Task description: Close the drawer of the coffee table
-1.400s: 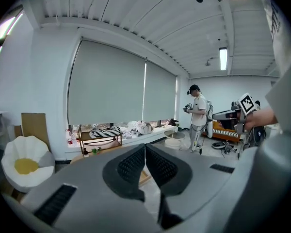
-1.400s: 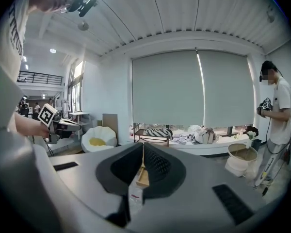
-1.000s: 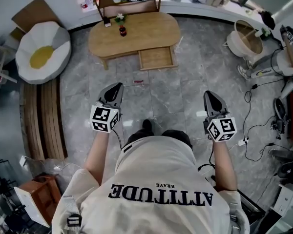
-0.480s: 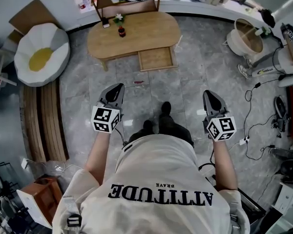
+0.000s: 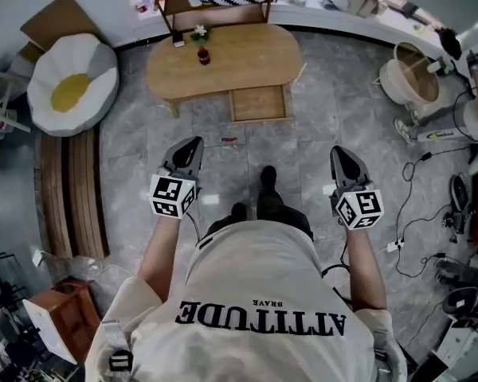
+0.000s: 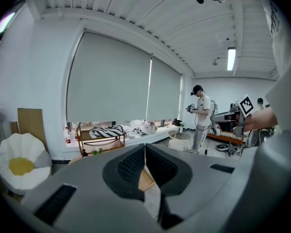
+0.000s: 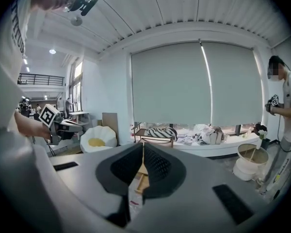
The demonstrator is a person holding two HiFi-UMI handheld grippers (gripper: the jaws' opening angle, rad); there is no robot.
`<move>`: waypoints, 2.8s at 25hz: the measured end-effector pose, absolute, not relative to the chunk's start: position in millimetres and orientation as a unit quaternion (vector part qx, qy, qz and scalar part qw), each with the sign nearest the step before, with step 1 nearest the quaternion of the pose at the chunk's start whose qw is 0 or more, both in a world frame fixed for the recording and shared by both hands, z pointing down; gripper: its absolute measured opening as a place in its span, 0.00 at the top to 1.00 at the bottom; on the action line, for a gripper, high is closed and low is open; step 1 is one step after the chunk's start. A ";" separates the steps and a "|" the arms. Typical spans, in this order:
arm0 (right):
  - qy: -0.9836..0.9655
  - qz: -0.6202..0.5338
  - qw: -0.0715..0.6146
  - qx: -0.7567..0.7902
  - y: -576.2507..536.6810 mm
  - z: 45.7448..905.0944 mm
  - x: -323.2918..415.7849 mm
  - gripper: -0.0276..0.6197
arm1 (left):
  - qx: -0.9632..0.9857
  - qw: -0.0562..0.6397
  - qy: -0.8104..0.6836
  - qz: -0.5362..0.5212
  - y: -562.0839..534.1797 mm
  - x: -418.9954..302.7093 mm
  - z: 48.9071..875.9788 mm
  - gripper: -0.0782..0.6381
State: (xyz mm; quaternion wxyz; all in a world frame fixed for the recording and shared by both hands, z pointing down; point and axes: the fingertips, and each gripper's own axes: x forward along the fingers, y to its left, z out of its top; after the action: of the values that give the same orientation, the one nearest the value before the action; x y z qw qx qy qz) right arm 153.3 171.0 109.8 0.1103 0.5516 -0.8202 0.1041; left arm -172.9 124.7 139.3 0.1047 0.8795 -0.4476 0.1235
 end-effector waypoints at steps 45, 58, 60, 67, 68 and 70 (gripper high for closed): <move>-0.859 0.175 0.191 0.442 -80.2 303.4 216.0 0.93 | 0.805 0.195 -0.532 0.179 -61.9 -59.4 300.7 0.86; -0.847 0.219 0.212 0.436 -86.1 369.9 197.4 0.93 | 0.800 0.218 -0.527 0.189 -75.3 -69.6 355.7 0.86; -0.844 0.226 0.217 0.436 -84.7 381.4 194.6 0.93 | 0.800 0.227 -0.522 0.191 -73.4 -67.2 369.9 0.86; -0.826 0.252 0.236 0.446 -81.1 428.9 180.2 0.93 | 0.802 0.276 -0.499 0.179 -72.4 -64.8 417.9 0.86; -0.823 0.257 0.238 0.446 -79.5 436.6 177.8 0.93 | 0.800 0.283 -0.497 0.181 -71.4 -64.8 425.8 0.86; -0.819 0.266 0.240 0.449 -77.5 451.9 174.4 0.93 | 0.798 0.292 -0.494 0.187 -69.9 -63.8 442.8 0.86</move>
State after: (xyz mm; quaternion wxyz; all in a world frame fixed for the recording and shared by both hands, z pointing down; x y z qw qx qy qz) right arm 174.4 -77.5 451.9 0.2397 0.4488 -0.8186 0.2665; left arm -63.8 -69.9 442.8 0.2916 0.7976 -0.4937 0.1872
